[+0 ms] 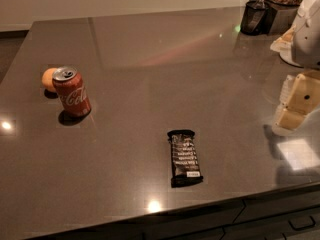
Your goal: Move coke can near rxbar chocolate
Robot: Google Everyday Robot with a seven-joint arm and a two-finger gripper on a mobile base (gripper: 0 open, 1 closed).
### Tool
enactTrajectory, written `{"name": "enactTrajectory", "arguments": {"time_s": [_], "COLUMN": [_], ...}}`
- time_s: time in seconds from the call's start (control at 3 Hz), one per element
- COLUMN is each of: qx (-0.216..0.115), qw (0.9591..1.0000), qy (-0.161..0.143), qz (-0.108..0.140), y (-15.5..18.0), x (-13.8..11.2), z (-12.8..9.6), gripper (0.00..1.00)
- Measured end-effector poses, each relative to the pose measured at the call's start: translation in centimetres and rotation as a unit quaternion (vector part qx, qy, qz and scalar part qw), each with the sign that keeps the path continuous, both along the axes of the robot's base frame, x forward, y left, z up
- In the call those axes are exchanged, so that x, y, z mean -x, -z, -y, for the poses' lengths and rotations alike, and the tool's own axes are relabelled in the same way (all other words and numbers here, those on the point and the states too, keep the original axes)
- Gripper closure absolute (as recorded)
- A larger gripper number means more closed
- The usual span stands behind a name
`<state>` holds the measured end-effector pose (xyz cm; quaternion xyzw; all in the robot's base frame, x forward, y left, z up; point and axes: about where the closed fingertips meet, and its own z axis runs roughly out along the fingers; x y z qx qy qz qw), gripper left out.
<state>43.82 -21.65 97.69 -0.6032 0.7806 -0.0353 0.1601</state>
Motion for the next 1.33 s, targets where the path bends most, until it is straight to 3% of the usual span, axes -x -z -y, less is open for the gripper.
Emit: {"name": "enactTrajectory", "arguments": {"time_s": [0.33, 0.67, 1.0, 1.33], "qx": [0.000, -0.031, -0.069, -0.108], "qw": [1.0000, 0.9995, 0.9975, 0.9939], "qy": [0.000, -0.006, -0.013, -0.012], "qz": [0.000, 0.003, 0.009, 0.019], "y": [0.0, -0.3, -0.7, -0.9], "x": [0.0, -0.8, -2.5, -4.6], "z": [0.0, -1.6, -4.8, -9.4], "gripper": [0.00, 0.00, 0.00, 0.00]}}
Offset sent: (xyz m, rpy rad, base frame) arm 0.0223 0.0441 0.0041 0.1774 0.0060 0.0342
